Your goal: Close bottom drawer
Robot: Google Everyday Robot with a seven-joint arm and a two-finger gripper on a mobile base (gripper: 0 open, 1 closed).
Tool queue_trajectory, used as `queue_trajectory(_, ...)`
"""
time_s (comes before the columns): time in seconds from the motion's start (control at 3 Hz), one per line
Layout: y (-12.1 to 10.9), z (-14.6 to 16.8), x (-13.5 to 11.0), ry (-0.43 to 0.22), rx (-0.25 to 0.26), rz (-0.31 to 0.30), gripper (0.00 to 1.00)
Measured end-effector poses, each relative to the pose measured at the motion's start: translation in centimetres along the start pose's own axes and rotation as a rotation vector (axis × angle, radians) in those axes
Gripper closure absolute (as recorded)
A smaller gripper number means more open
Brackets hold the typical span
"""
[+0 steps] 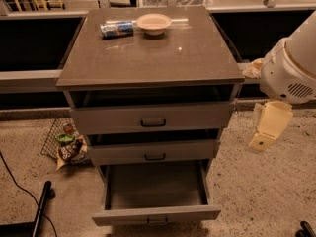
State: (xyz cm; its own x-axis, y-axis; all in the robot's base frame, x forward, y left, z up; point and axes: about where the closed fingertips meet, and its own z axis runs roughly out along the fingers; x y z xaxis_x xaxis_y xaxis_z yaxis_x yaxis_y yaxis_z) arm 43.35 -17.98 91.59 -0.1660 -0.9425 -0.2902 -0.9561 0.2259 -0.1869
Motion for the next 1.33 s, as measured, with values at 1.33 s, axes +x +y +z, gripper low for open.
queue_trajectory(1.33,4.5,17.2,-1.9,-0.036,-0.128,-0.202,0.00)
